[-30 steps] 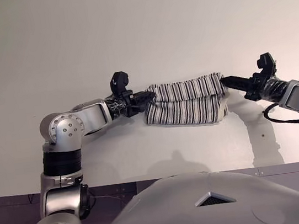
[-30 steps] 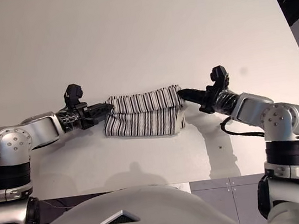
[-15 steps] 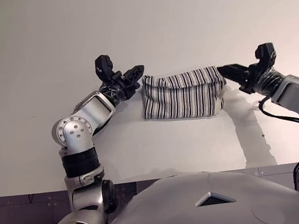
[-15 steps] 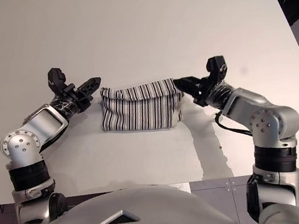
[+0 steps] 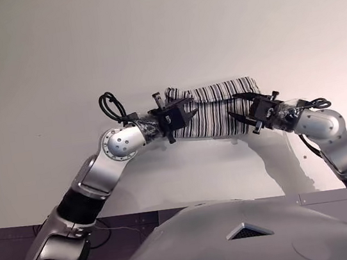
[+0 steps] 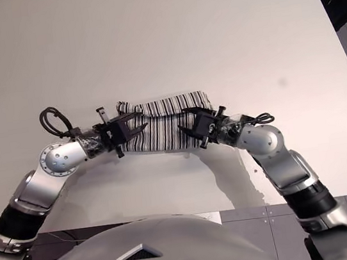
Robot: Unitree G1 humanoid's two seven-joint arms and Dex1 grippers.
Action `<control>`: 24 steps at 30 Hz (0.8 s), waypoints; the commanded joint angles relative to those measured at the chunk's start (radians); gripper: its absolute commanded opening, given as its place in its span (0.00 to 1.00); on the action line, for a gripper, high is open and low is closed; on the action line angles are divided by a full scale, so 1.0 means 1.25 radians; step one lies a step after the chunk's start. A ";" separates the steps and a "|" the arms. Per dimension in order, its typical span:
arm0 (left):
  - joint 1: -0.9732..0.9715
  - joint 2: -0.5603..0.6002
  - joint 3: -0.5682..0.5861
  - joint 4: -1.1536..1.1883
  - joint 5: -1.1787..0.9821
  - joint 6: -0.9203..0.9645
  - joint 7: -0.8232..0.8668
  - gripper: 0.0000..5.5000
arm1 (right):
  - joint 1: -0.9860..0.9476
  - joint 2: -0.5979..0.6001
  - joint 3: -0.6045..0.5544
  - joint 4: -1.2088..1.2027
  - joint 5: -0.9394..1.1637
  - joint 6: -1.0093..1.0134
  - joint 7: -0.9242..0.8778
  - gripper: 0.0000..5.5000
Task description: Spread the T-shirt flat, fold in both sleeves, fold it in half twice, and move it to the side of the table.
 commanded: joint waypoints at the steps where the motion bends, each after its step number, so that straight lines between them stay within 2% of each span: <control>1: -0.048 -0.045 -0.016 0.112 0.087 -0.074 0.021 0.24 | -0.061 0.038 0.014 0.101 -0.071 -0.066 -0.039 0.38; 9: -0.169 -0.147 0.024 0.342 0.194 -0.162 0.127 0.24 | -0.171 0.115 -0.019 0.254 -0.160 -0.164 -0.173 0.38; 16: -0.222 -0.226 0.139 0.386 0.124 -0.174 0.183 0.24 | -0.216 0.195 -0.092 0.306 -0.079 -0.115 -0.195 0.38; 20: -0.184 -0.221 0.175 0.320 0.105 -0.157 0.171 0.24 | -0.173 0.215 -0.089 0.205 0.023 -0.073 -0.104 0.38; 24: -0.120 -0.191 0.218 0.262 0.080 -0.149 0.148 0.24 | -0.091 0.210 -0.056 0.048 0.208 0.089 0.050 0.38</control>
